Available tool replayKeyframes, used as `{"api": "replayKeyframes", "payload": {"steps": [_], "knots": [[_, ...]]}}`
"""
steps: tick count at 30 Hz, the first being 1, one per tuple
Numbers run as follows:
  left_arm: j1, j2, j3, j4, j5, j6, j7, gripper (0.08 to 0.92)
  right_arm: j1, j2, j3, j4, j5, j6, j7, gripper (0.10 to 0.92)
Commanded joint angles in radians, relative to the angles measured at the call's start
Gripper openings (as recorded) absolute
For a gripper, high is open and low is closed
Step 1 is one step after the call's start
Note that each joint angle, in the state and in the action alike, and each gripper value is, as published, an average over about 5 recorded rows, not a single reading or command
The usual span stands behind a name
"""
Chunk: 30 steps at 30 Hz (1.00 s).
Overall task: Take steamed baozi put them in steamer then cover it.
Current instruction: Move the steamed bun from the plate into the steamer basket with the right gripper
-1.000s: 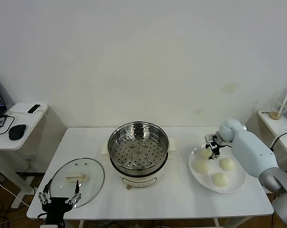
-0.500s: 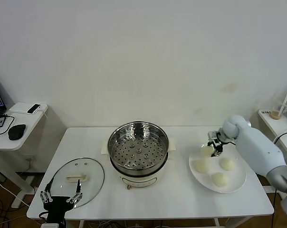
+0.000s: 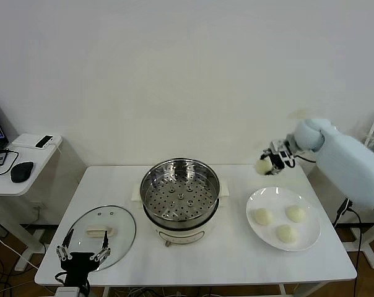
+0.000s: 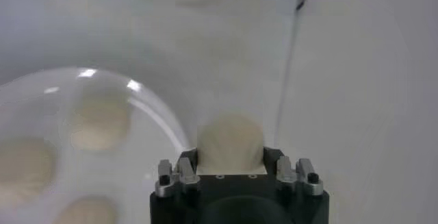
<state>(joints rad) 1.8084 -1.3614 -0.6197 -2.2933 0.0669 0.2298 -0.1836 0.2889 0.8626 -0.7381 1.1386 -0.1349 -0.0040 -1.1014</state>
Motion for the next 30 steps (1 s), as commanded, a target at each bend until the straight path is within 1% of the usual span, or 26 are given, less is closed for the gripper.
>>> {"api": "replayKeyframes", "payload": {"steps": [1, 5, 11, 20, 25, 30], "knots": [[-0.021, 0.0, -0.008, 0.016, -0.007, 0.0, 0.002, 0.823, 0.235, 0.157, -0.224, 0.032, 0.187, 0.03, 0.064, 0.594], [-0.026, 0.005, -0.024, 0.024, -0.02, 0.002, 0.004, 0.823, 0.258, 0.251, -0.32, 0.038, 0.23, 0.075, 0.105, 0.592], [-0.032, 0.008, -0.036, 0.026, -0.024, 0.004, 0.005, 0.823, 0.229, 0.34, -0.423, 0.058, 0.205, 0.16, 0.157, 0.59], [-0.042, -0.003, -0.04, 0.016, -0.022, 0.006, 0.005, 0.823, 0.153, 0.38, -0.483, 0.035, 0.036, 0.382, 0.205, 0.585], [-0.042, -0.01, -0.041, 0.017, -0.022, 0.005, 0.005, 0.823, 0.102, 0.419, -0.44, -0.067, -0.13, 0.509, 0.263, 0.586], [-0.04, -0.009, -0.046, 0.014, -0.022, 0.005, 0.005, 0.823, 0.073, 0.457, -0.405, -0.176, -0.219, 0.593, 0.289, 0.593]]}}
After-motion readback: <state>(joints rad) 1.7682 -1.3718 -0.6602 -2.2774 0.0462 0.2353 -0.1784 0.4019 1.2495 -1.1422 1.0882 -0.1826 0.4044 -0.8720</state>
